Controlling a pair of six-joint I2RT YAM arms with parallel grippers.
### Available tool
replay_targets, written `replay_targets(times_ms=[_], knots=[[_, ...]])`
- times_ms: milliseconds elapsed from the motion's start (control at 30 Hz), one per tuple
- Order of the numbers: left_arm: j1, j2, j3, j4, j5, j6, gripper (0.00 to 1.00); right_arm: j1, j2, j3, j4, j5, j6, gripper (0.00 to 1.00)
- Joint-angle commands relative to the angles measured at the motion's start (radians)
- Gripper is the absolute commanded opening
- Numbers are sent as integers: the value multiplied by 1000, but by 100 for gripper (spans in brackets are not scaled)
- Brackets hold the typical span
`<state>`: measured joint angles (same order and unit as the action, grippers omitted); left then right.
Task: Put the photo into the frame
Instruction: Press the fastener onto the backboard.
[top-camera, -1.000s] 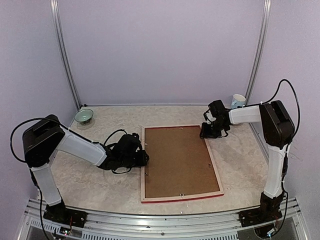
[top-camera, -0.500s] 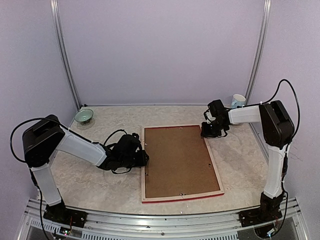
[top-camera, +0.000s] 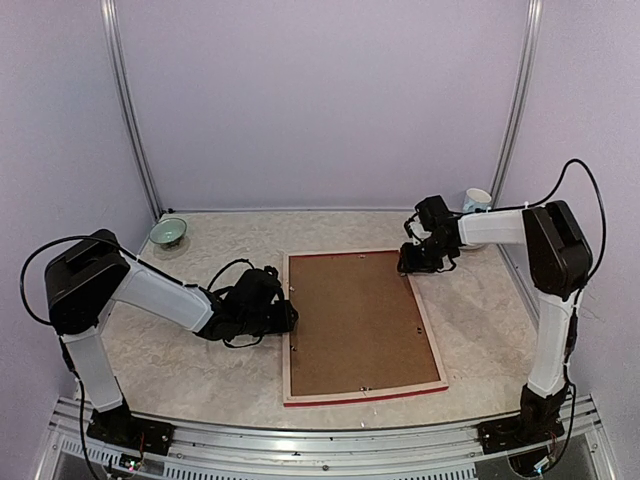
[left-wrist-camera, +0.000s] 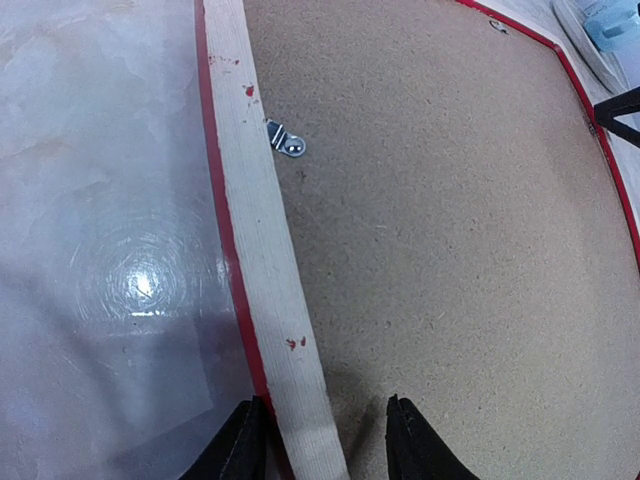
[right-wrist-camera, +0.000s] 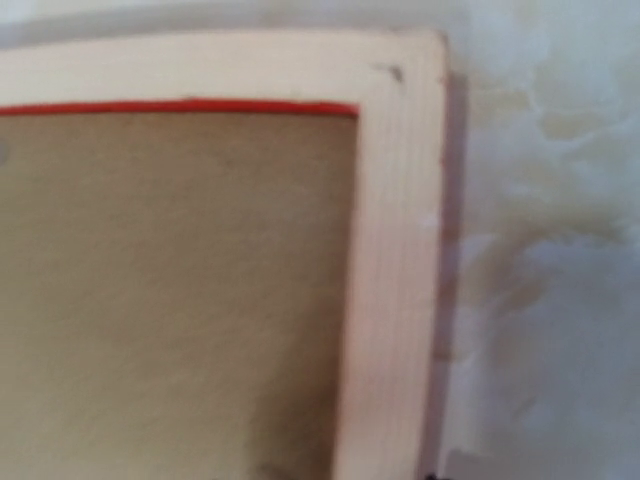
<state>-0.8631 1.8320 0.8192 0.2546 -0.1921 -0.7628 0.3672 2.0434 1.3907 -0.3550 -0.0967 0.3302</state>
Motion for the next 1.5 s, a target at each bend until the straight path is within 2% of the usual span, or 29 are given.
replay_targets(times_ms=[0,200,533,900,1267,1467], knots=[[-14,-1,-9,-46,40,-13,42,18,-139,-11,-23,-23,-32,47],[-13,-5,-3,-46,37,-10,44,18,-283,-173,17,-112,-38,58],[-13,-37,-17,-33,26,-8,70,21,-528,-432,6,-118,-14,60],[-24,-49,-14,-45,9,-23,96,22,-580,-587,23,-151,11,58],[-30,-57,-6,-74,-18,-33,99,29,-581,-668,61,-173,12,53],[-34,-44,14,-81,-14,-32,99,56,-555,-669,71,-113,11,52]])
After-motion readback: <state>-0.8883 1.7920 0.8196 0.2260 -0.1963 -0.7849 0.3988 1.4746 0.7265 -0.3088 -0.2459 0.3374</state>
